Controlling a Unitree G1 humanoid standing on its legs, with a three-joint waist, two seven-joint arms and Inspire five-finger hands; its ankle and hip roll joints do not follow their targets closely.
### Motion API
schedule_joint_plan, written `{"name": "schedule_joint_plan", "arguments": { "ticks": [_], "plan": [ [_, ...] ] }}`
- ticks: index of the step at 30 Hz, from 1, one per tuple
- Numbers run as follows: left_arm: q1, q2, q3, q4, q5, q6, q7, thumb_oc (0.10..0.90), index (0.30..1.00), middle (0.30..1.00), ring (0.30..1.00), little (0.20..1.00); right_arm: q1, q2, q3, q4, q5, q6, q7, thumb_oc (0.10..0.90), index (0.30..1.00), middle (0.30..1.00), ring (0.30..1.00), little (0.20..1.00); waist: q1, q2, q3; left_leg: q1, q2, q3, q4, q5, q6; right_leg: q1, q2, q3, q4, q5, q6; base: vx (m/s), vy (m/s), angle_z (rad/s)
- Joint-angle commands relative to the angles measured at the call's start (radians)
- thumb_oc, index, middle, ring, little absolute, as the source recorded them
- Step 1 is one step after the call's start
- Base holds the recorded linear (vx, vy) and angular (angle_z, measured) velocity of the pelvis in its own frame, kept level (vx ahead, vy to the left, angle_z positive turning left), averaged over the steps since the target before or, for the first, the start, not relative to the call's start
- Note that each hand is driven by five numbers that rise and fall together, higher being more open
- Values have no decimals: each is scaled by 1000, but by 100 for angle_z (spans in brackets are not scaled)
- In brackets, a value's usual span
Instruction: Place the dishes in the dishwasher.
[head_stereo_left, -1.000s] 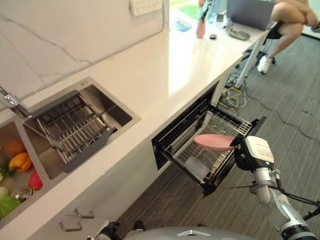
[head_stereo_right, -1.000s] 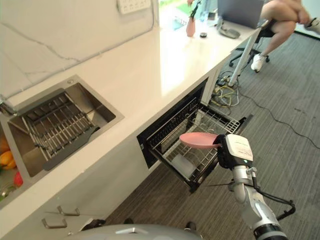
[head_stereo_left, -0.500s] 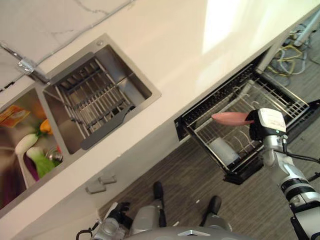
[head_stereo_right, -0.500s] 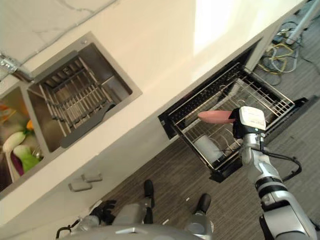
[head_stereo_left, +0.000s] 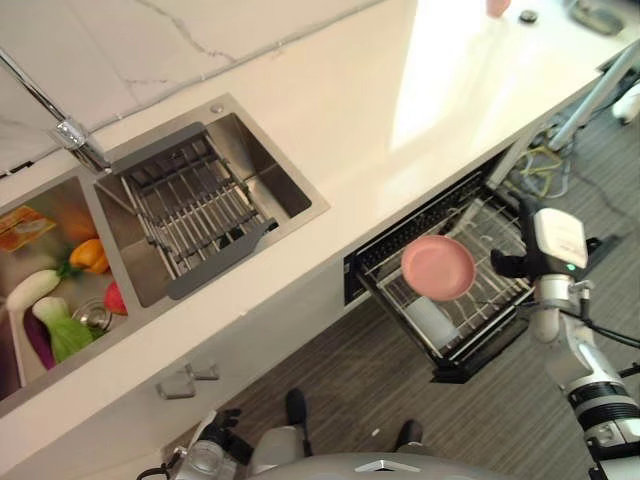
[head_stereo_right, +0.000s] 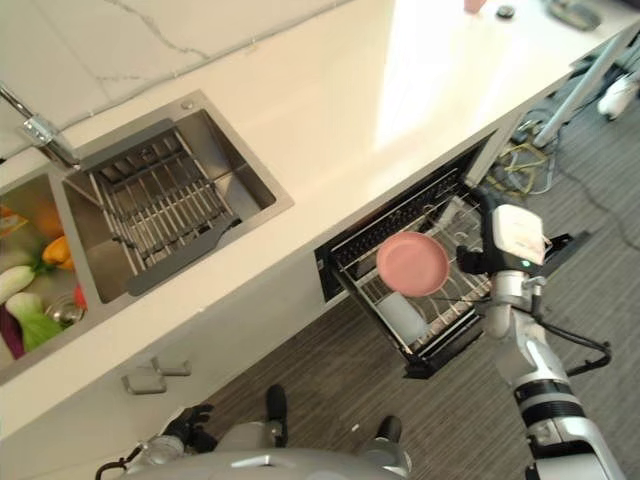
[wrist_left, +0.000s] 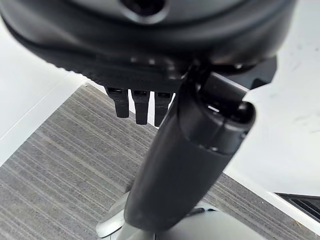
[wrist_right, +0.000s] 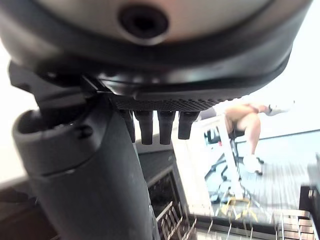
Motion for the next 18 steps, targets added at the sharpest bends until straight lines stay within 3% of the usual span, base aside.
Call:
{"name": "schedule_joint_plan", "arguments": {
  "ticks": [1, 6, 7, 9, 10, 11, 12, 13, 14, 18],
  "plan": [
    [-57, -73, -44, 87, 25, -19, -22, 800, 900, 900, 900, 900, -50, -157, -94, -93, 41, -43, -86, 800, 900, 900, 900, 900, -3, 9, -86, 38, 10, 62, 10, -142, 18, 19, 1, 49, 13, -52, 19, -83, -4, -31],
    [-98, -76, -41, 77, 9, -14, -20, 800, 900, 900, 900, 900, 68, -197, -310, -79, 194, -20, -107, 800, 900, 900, 900, 900, -38, -12, -105, 76, 18, 86, 10, -157, 21, 22, 15, 93, 15, -51, 16, -9, -17, -29],
    [-98, -76, -41, 77, 9, -14, -20, 800, 900, 900, 900, 900, 68, -197, -310, -79, 194, -20, -107, 800, 900, 900, 900, 900, -38, -12, -105, 76, 18, 86, 10, -157, 21, 22, 15, 93, 15, -51, 16, -6, -15, -31],
    [-106, -77, -36, 84, 8, -9, -21, 800, 900, 900, 900, 900, 148, -187, -418, 63, 314, -3, -133, 800, 900, 900, 900, 900, -59, -16, -109, 84, 21, 92, 10, -160, 21, 24, 19, 105, 16, -50, 17, -15, -11, -15],
    [-109, -76, -30, 94, 7, -7, -21, 800, 900, 900, 900, 900, 222, -159, -493, 174, 386, -1, -143, 444, 366, 366, 366, 366, -71, -15, -111, 84, 22, 91, 10, -162, 21, 23, 20, 111, 16, -52, 16, -10, -4, -9],
    [-109, -76, -32, 94, 7, -8, -21, 800, 900, 900, 900, 900, 224, -160, -495, 175, 387, -3, -143, 444, 366, 366, 366, 366, -69, -15, -112, 84, 22, 90, 10, -162, 21, 23, 20, 111, 16, -52, 16, -12, -9, -7],
    [-108, -75, -25, 99, 4, -8, -18, 800, 900, 900, 900, 900, 252, -133, -518, 245, 421, -6, -156, 400, 300, 300, 300, 300, -74, -14, -111, 81, 21, 88, 10, -162, 20, 22, 20, 112, 18, -52, 16, -11, -9, -6],
    [-104, -73, -10, 103, 1, -9, -7, 800, 900, 900, 900, 900, 307, -57, -567, 385, 513, -31, -184, 400, 300, 300, 300, 300, -87, -7, -104, 75, 20, 74, 10, -160, 20, 22, 19, 114, 30, -57, 12, 0, 0, 0],
    [-103, -73, -11, 103, 1, -9, -7, 800, 900, 900, 900, 900, 307, -57, -567, 386, 513, -31, -184, 400, 300, 300, 300, 300, -87, -7, -105, 75, 20, 73, 10, -160, 20, 22, 18, 114, 30, -58, 12, 0, 0, 0],
    [-85, -67, 2, 111, 8, -6, 0, 800, 900, 900, 900, 900, 370, 80, -567, 581, 654, -63, -168, 400, 300, 300, 300, 300, -99, 11, -93, 66, 14, 54, 10, -159, 21, 16, 7, 102, 71, -76, 8, -4, 2, 6]
  ]
}}
